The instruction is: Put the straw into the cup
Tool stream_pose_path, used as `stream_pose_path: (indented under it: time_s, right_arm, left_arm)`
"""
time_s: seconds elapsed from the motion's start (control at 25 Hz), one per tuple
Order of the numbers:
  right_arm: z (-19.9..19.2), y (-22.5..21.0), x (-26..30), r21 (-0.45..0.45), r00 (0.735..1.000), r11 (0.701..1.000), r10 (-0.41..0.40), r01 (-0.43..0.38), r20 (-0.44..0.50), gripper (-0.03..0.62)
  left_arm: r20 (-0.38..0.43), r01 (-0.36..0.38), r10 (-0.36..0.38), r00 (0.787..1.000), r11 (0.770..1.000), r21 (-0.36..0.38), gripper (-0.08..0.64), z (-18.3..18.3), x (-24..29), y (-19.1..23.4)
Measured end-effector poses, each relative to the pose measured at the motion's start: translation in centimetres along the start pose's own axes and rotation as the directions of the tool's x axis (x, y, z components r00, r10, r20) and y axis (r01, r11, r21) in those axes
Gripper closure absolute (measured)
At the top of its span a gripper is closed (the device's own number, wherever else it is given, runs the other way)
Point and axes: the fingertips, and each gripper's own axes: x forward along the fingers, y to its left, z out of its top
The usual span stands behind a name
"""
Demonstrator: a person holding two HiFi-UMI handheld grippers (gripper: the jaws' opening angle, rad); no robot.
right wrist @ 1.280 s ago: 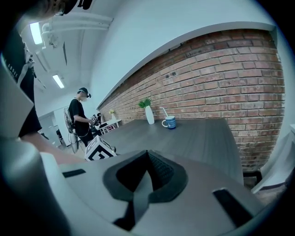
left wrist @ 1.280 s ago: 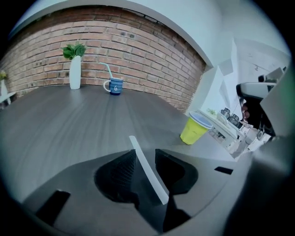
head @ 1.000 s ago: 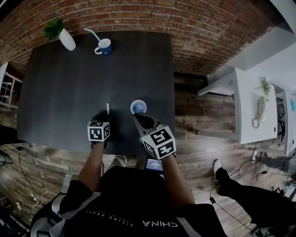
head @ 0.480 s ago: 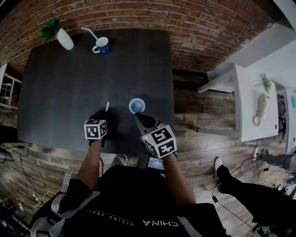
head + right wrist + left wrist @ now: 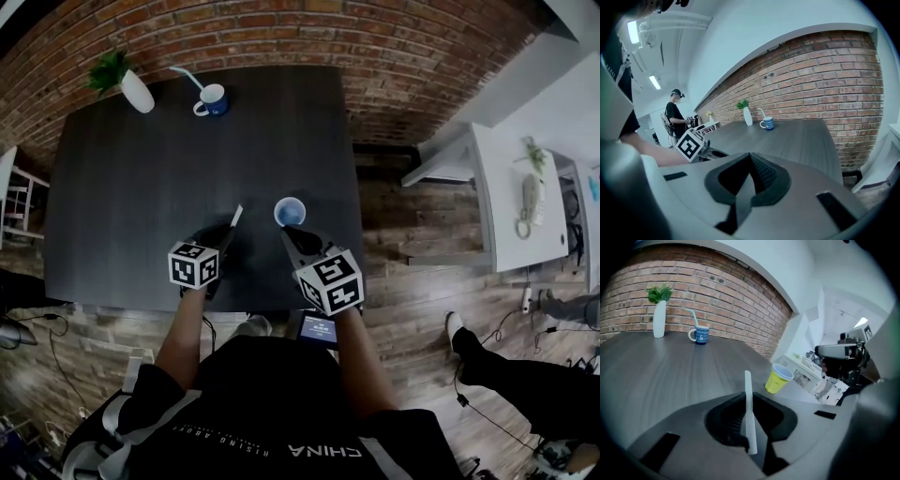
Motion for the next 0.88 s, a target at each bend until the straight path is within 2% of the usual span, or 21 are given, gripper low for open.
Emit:
stream_pose_path:
  time_s: [0.16, 0.32, 0.56, 0.76, 0.84, 0.88]
  right_arm:
    - [0.5, 0.8, -0.4, 0.039, 0.999, 0.999, -0.020, 0.019, 0.029, 0.588]
    - [1.0, 1.9, -0.7, 0.089, 0.997, 0.995, -0.045, 0.039, 0.068, 0.588]
    - [0.9, 4.0, -1.3, 0.157, 0.992, 0.987, 0.005, -0.024, 0.123, 0.586]
    - [0.9, 4.8, -1.4, 0.183, 0.994, 0.982, 0.016, -0.037, 0.111, 0.584]
    - [1.0, 5.3, -1.2, 0.201, 0.993, 0.978, 0.031, -0.052, 0.110, 0.523]
    - [1.1, 5.6, -1.2, 0.212, 0.993, 0.975, 0.035, -0.059, 0.115, 0.515]
  left_arm:
    - [0.035, 0.123, -0.125, 0.992, 0.991, 0.060, 0.510, 1.8, -1.7, -2.1]
    - [0.070, 0.253, -0.263, 0.962, 0.959, 0.130, 0.511, 3.4, -3.5, -4.2]
    - [0.098, 0.386, -0.416, 0.904, 0.893, 0.230, 0.511, 4.9, -5.4, -7.4]
    - [0.093, 0.463, -0.513, 0.853, 0.828, 0.317, 0.511, 6.0, -6.6, -10.5]
    - [0.113, 0.495, -0.553, 0.826, 0.805, 0.326, 0.511, 6.7, -7.3, -11.5]
    - [0.119, 0.506, -0.568, 0.815, 0.796, 0.332, 0.511, 7.0, -7.6, -11.9]
